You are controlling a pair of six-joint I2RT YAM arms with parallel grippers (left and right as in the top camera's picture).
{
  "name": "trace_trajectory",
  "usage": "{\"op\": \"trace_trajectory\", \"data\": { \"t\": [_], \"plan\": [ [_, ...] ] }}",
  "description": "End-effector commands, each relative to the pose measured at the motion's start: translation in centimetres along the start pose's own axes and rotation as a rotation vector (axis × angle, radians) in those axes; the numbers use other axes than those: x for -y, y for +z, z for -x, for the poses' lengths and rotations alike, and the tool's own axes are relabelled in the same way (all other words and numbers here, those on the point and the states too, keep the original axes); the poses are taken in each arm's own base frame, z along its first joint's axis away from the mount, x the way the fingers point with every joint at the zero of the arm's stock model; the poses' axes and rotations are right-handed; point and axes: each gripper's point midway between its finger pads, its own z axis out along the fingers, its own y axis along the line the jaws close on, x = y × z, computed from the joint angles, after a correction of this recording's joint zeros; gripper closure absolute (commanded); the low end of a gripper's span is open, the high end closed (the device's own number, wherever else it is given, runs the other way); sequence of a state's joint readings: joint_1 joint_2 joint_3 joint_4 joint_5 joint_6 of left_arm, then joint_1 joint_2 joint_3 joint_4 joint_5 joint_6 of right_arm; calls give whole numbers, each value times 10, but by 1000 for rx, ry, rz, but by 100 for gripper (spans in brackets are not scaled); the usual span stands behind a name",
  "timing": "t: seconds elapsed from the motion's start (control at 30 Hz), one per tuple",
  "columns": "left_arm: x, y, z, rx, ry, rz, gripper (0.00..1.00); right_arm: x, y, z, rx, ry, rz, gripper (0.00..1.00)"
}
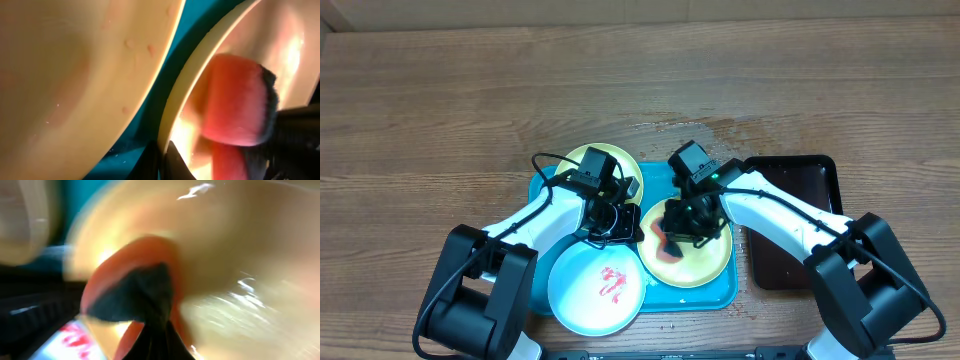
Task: Clean dirty plates on tray and stack at the side
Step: 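Scrub the red sauce on the plate with the sponge in circles, then return the sponge to the dark tray and release it with the right gripper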
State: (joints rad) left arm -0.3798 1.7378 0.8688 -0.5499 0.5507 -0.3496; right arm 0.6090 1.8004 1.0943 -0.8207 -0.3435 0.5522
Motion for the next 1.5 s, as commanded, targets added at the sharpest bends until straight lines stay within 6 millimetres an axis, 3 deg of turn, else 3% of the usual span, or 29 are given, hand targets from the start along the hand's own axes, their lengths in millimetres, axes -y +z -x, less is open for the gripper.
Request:
{"op": "trace_trajectory", "data": {
  "t": [0.0, 0.23, 0.6, 0.73, 0.97, 1.1, 1.2, 1.33, 1.47],
  "plan": [
    [5, -1, 0, -2, -13, -24, 96, 41, -6, 15, 95, 90, -202, 96],
    [5, -1, 0, -2, -21, -23, 96, 79, -18, 13, 99, 144, -355, 96],
    [4, -1, 1, 0, -29, -19, 96, 106, -32, 10, 112, 136, -502, 96],
    [5, -1, 0, -1, -32, -19, 96, 95, -36, 18, 111, 61, -470, 96],
    [4, -1, 1, 0, -36, -19, 96, 30, -52, 33, 91, -134, -243, 96],
    [4, -1, 1, 0, -37, -19, 96, 10, -67, 36, 101, -129, -198, 96],
    [4, -1, 1, 0, -37, -19, 96, 14, -73, 37, 104, -96, -221, 96],
    [4, -1, 1, 0, -36, -18, 96, 39, -85, 44, 126, -28, -301, 96],
    [4, -1, 1, 0, -36, -18, 96, 70, -110, 54, 164, 69, -396, 96]
  ]
}}
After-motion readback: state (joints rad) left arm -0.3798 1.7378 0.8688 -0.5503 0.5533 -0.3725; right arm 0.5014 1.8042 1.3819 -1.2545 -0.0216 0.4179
